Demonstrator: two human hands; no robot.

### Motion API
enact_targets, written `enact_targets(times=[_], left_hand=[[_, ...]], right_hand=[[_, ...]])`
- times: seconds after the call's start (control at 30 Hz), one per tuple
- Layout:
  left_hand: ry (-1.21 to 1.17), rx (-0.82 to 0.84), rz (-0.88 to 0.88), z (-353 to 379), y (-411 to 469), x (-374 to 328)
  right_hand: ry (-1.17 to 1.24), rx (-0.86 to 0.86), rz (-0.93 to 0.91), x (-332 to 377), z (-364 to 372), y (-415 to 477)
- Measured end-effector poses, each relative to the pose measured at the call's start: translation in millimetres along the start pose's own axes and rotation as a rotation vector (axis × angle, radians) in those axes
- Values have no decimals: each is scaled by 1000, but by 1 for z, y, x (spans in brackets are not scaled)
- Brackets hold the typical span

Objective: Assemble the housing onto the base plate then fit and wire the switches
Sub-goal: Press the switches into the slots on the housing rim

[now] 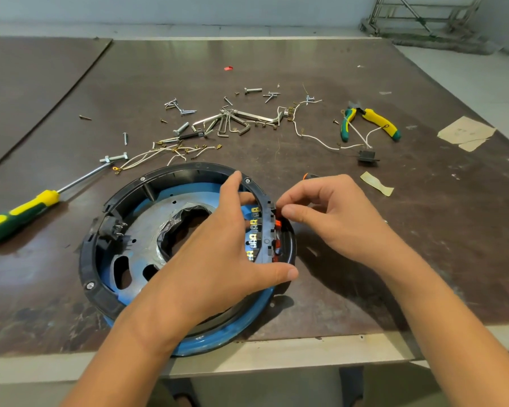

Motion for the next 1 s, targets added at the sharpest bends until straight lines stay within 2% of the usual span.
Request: enact_targets(times=[0.23,0.43,0.57,0.7,0.77,0.87,1.0], left_hand=[[53,-39,33,0,-1,-4],[-8,-88,38,-7,-3,-8],[-11,-191,19,-29,-1,-6],[94,-278,93,-54,4,-5],[201,-298,117,-61,4,-3],[378,-367,170,-69,2,-1],[511,-392,123,-77,4,9]], right_hand=[[20,-141,21,2,9,-5],[32,-40,26,3,4,-2],[21,-80,-28,17,-3,-3],[-159,-69,-172,49,8,-17],[-252,23,-128,53,22,-25],[-267,136,72,42,36,-35],[-199,133,135,36,33,-31]])
Point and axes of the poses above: each hand's wrist, its own y-axis towards the middle knuckle, its own z-axis out of the palm, x = y × z, the point moved 7 cm from there along y, towards the middle knuckle, and after that the axes turned 11 degrees about -x, right-handed, at the moved point
